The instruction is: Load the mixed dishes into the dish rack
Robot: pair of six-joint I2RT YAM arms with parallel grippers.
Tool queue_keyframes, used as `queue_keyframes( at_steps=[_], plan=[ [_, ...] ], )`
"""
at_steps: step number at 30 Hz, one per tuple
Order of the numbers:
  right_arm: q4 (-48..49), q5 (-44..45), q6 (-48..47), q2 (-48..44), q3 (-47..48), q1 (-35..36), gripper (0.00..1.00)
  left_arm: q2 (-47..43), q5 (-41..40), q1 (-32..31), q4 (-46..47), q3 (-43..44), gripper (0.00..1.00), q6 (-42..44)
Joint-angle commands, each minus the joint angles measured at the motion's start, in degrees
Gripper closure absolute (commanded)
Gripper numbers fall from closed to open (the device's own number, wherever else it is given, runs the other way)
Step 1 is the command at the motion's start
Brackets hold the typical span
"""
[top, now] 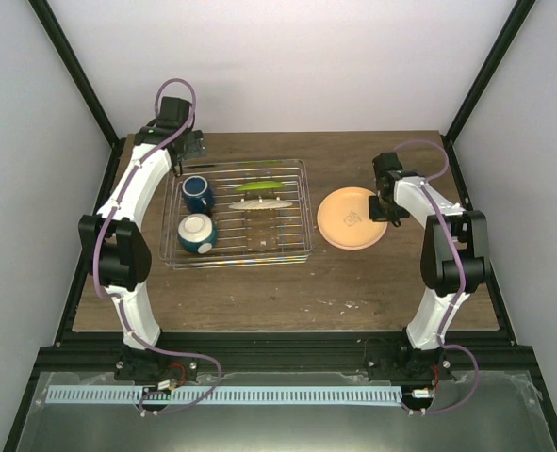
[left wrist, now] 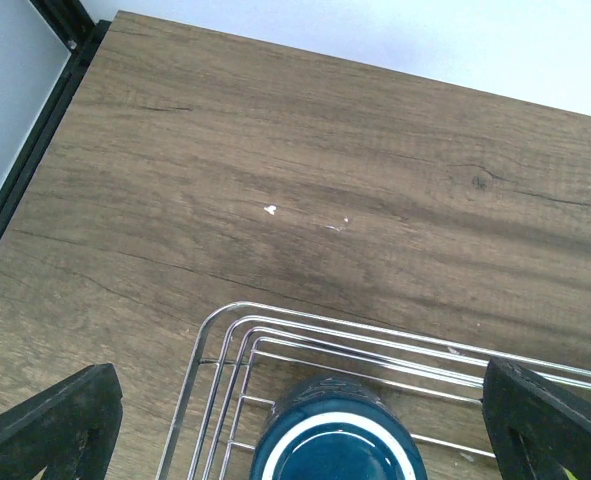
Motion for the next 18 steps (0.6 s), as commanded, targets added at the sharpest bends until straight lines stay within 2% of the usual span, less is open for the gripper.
queue_keyframes(
  at_steps=[1, 6, 9, 13, 15, 18],
  plan=[
    [-0.5, 4.3, -1.1, -1.0, 1.2, -3.0, 0.99, 0.4, 0.2, 0.1, -0.1, 1.7, 0.0, -0.1],
    [1.3, 3.7, -1.2, 0.5, -0.3, -5.4, 0.98, 0.6, 0.5, 0.0, -0.1, 1.8, 0.0, -0.1],
    [2.2, 2.3, -1.0, 0.6, -0.6, -5.4, 0.88, 0.5, 0.3, 0.0, -0.2, 1.8, 0.0, -0.1],
    [2.8, 1.3, -0.9, 0.7, -0.3, -5.4, 0.84, 0.4, 0.2, 0.1, -0.2, 1.7, 0.0, 0.0],
    [2.8, 1.2, -1.1, 1.1, -0.2, -5.4, 0.78, 0.4, 0.2, 0.1, -0.3, 1.7, 0.0, -0.1],
    [3.0, 1.2, -1.2, 1.3, -0.4, -5.4, 0.77, 0.3, 0.1, 0.0, -0.4, 1.7, 0.0, 0.0]
  ],
)
